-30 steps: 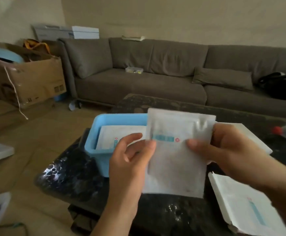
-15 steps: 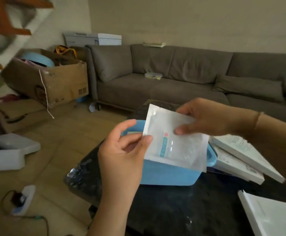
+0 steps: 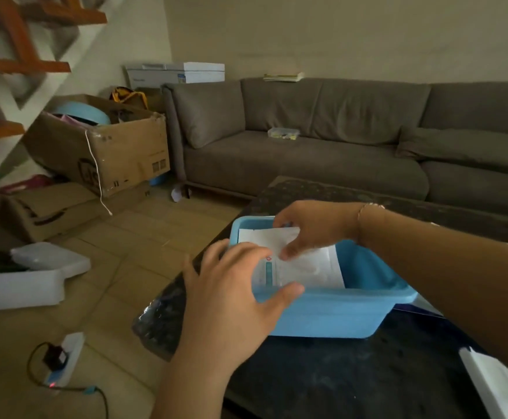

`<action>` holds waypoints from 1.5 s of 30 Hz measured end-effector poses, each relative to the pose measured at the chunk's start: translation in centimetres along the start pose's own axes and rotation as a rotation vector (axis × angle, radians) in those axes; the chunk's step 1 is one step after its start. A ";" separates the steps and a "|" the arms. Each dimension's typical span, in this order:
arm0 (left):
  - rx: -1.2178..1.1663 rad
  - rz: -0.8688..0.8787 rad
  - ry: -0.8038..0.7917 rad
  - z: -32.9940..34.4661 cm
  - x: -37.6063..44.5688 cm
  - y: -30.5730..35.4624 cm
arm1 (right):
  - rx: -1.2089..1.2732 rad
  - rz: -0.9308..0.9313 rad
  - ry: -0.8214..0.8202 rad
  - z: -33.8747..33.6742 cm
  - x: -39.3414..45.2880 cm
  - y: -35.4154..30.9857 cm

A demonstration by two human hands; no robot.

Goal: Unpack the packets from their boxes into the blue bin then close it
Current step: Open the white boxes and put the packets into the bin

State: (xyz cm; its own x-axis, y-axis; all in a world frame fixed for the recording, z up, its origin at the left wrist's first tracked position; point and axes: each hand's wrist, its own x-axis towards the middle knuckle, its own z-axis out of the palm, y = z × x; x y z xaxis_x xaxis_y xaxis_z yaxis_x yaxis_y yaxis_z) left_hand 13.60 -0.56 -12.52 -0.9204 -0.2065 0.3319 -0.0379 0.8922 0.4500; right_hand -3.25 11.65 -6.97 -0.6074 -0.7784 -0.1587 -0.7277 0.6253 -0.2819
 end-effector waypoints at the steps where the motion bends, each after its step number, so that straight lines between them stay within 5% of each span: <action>1: 0.047 -0.030 -0.066 -0.1 0.0 0.0 | -0.054 -0.002 0.061 0.4 -0.3 -0.1; 4: 0.082 -0.082 -0.129 -0.3 0.0 0.4 | -0.145 -0.013 0.184 1.0 -1.8 -0.4; 9: 0.205 -0.126 -0.201 -0.6 0.1 0.6 | -0.154 0.031 0.044 2.5 -3.2 -0.1; 13: 0.200 -0.148 -0.187 -0.7 0.1 1.4 | -0.160 0.004 0.135 2.5 -3.7 -0.4; 16: 0.129 -0.097 0.010 0.2 0.3 2.3 | -0.074 -0.071 0.453 1.2 -7.0 0.5; 18: -0.016 0.051 0.268 1.2 0.3 3.0 | 0.064 -0.082 0.754 1.6 -11.9 1.9; 20: -0.185 0.242 0.481 2.3 0.0 4.0 | 0.062 0.018 0.887 4.3 -18.8 3.1; 22: -0.280 0.391 0.560 3.2 -0.8 5.7 | 0.010 0.214 0.789 8.1 -25.4 4.0; 26: -0.373 0.602 0.522 5.8 -2.1 9.1 | -0.117 0.491 0.308 13.9 -31.5 5.4; 28: -0.392 0.661 0.463 7.2 -2.4 10.4 | -0.143 0.511 0.279 15.3 -31.8 5.2; 30: -0.402 0.681 0.397 8.5 -2.7 11.5 | -0.165 0.526 0.365 16.6 -32.3 6.0; 33: -0.473 0.647 0.283 9.6 -3.2 12.8 | -0.158 0.286 0.715 17.7 -33.4 6.6; 37: -0.728 0.473 0.096 9.6 -3.7 14.5 | 0.237 0.090 1.212 13.5 -33.5 4.3; 42: -1.004 0.375 0.077 9.7 -4.7 16.1 | 0.868 0.006 1.351 13.1 -31.3 4.5; 45: -0.998 0.410 0.118 9.9 -4.9 16.2 | 0.832 0.003 1.495 13.1 -31.1 5.3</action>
State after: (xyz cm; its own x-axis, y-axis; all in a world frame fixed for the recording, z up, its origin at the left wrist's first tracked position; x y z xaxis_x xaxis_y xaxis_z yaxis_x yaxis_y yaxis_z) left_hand 13.64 18.92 -15.08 -0.7458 -0.0519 0.6641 0.6464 0.1843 0.7404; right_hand 15.94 38.44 -15.97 -0.7083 0.2510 0.6598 -0.6702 0.0542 -0.7402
